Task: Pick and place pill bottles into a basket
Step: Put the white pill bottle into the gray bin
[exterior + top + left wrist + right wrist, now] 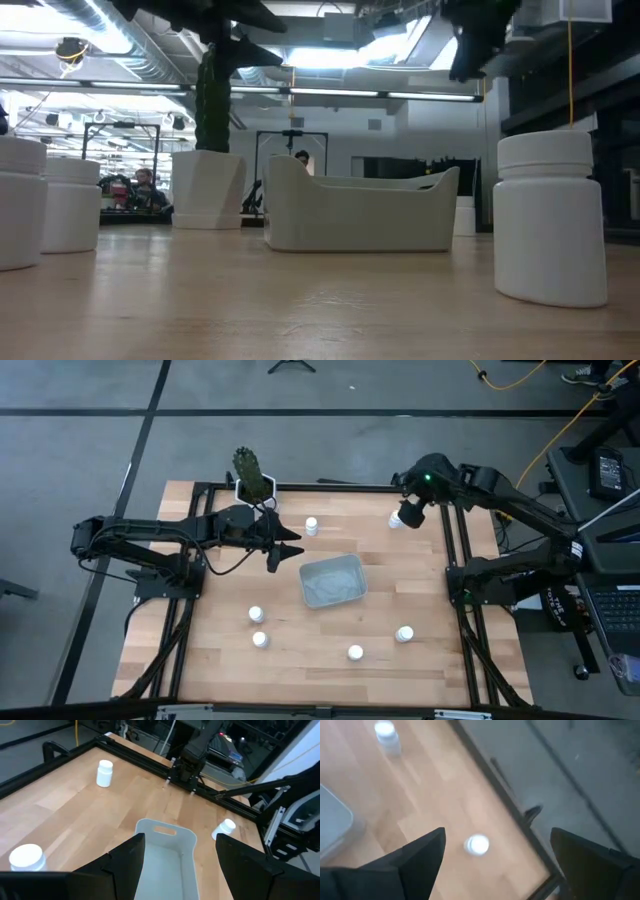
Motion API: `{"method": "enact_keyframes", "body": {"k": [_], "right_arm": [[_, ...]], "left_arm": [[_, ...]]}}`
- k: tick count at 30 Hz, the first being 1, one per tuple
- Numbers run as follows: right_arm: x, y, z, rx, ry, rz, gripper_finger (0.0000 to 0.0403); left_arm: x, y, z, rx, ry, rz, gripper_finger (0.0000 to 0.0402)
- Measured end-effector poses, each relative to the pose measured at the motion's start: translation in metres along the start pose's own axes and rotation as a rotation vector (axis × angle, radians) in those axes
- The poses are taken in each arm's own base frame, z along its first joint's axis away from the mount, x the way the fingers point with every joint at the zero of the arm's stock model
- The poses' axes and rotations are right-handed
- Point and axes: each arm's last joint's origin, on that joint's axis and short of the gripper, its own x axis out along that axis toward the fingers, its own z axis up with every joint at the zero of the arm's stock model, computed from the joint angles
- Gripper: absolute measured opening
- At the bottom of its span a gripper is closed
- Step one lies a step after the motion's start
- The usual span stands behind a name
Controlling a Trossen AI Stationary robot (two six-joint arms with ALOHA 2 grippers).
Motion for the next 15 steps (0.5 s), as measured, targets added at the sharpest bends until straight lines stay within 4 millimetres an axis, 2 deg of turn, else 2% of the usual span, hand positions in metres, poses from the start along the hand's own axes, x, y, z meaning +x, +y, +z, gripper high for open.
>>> {"method": "enact_keyframes", "body": {"k": [8, 12, 15], "right_arm": [[0.063, -0.009, -0.034, 0.093, 0.132, 0.098, 0.0359], [0.087, -0.010, -0.041, 0.135, 0.220, 0.128, 0.0359], [0.106, -0.010, -0.036, 0.140, 0.279, 0.158, 0.0359]], "left_arm": [[0.000, 0.001, 0.000, -0.008, -0.015, 0.034, 0.0237], [0.000, 0.001, 0.000, -0.028, -0.015, 0.033, 0.0237], [0.000, 0.001, 0.000, -0.034, -0.015, 0.033, 0.0237]]}}
